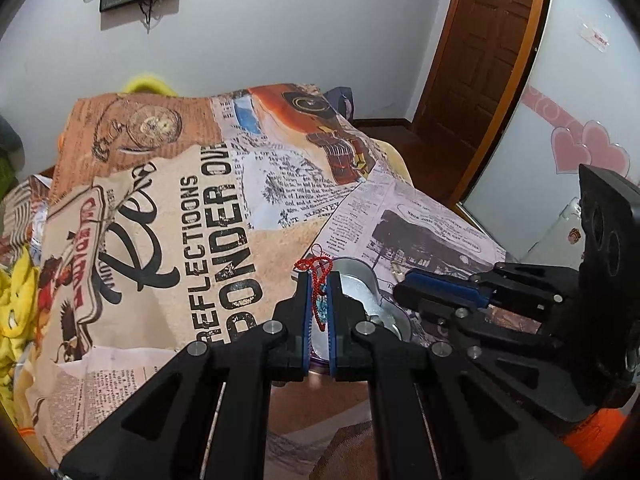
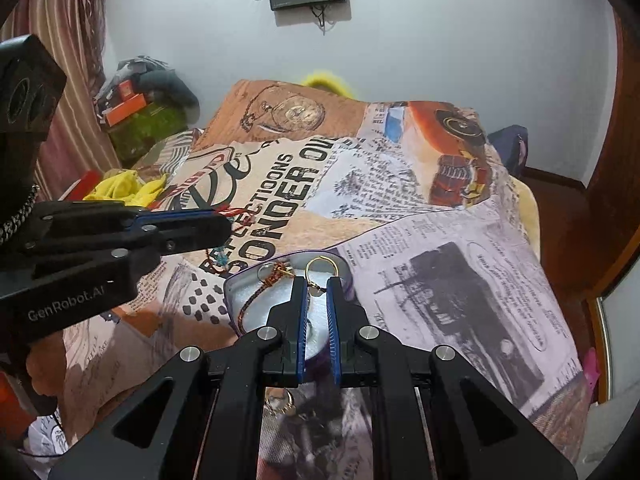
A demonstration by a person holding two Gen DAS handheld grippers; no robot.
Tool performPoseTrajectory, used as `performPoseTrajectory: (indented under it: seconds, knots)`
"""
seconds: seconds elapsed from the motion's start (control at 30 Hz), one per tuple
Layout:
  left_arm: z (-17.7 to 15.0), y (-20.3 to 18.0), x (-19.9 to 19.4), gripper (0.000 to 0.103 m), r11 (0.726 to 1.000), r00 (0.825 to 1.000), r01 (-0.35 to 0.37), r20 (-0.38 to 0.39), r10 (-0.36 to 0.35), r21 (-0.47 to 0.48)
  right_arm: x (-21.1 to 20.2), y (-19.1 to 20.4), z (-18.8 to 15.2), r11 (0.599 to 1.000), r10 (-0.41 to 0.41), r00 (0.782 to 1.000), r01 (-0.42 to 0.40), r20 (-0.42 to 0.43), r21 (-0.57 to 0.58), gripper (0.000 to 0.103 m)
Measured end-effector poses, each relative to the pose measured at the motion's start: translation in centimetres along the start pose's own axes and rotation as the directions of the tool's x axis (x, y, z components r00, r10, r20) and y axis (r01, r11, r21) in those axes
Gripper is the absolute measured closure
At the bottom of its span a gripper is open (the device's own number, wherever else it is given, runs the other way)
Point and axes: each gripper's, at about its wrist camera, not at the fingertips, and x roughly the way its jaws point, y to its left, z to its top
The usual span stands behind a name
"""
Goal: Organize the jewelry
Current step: 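Carry the earring and bracelet over the purple heart tin and lower them, then open both tools to drop the earring and bracelet into the tin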
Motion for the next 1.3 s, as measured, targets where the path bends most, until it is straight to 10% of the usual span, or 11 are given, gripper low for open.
performPoseTrajectory:
  seconds: [0.53,1.3]
  knots:
    - [-1.0,1.2,2.9,0.098,0.997,0.993,0.067,-0.091,-0.070,-0.034,3.1,0.8,0.0,0.997,0.066,0.994,-0.069,-0.092,-0.024,0.095]
    - [-1.8,1.7,0.5,0.096,1.000,0.997,-0.023,-0.070,0.023,-0.001,3.0,2.1,0.0,0.996,0.032,0.992,-0.041,-0.126,-0.074,0.090]
